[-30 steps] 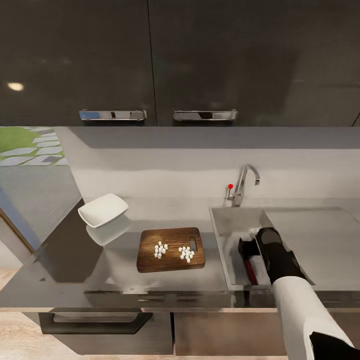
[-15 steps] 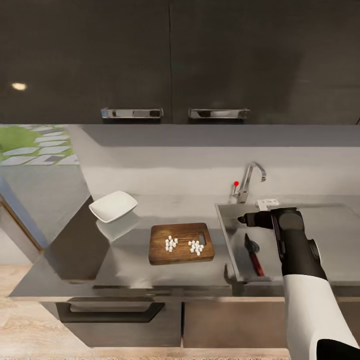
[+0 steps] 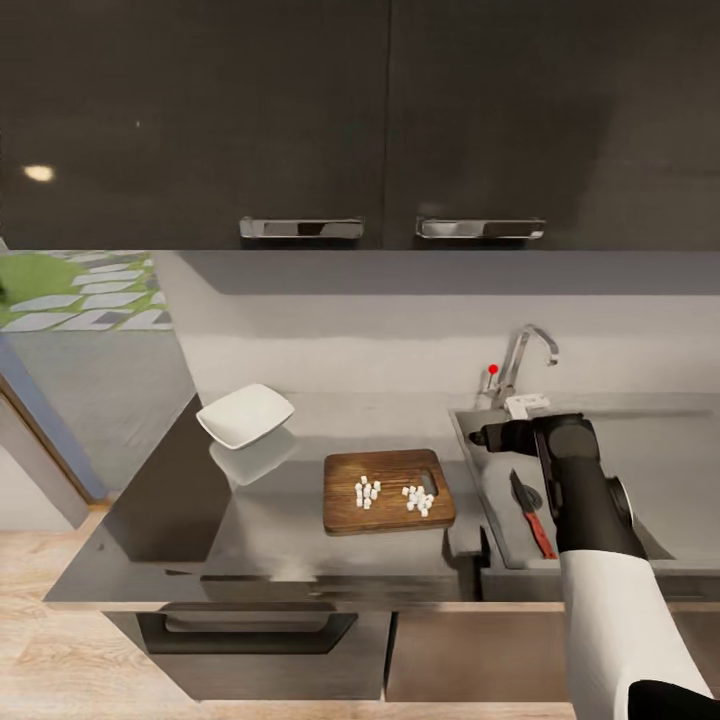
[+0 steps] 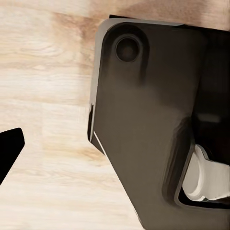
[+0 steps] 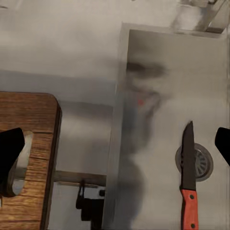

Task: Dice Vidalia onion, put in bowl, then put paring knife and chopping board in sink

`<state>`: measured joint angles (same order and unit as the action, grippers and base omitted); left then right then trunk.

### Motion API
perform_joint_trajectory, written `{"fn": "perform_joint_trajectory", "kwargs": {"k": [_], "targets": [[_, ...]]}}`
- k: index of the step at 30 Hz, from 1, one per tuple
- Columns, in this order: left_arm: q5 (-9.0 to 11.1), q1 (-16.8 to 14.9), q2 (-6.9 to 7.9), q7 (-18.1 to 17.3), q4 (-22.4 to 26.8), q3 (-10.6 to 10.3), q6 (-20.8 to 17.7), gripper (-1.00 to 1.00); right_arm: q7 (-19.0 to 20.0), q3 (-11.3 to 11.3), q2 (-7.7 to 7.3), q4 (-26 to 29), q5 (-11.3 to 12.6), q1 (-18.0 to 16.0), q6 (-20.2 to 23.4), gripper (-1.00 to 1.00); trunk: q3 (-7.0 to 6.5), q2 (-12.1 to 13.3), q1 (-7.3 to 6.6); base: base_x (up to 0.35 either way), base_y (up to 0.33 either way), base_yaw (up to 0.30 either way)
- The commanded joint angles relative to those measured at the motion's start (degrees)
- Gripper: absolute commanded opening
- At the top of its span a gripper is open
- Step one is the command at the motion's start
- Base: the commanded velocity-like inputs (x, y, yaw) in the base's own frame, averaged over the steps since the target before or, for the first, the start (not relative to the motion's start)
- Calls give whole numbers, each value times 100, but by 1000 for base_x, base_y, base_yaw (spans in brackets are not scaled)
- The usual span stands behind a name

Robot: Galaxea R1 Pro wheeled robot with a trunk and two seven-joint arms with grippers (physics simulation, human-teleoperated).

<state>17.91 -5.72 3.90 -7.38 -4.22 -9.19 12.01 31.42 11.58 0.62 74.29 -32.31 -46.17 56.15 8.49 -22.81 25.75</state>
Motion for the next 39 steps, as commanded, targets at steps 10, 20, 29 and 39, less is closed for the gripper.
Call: {"fn": "perform_joint_trajectory", "kwargs": {"k": [10,20,29,39], "targets": [[63,-13,-75,-36,-26,-47,38,100,60,-533,37,437,-763,-6,45,100,12,-12,4,0,233,0],[55,-13,-82,-36,-26,-47,44,100,96,-509,-12,-882,-771,-6,-4,100,12,-12,4,0,73,0],[55,-9,-89,-36,-26,-47,44,100,874,-271,-220,-689,-777,-6,-7,100,77,-12,4,0,0,0],[55,-10,-91,-34,-26,-47,39,100,896,139,-229,-591,-759,-6,-21,100,169,-12,4,0,0,0]]}}
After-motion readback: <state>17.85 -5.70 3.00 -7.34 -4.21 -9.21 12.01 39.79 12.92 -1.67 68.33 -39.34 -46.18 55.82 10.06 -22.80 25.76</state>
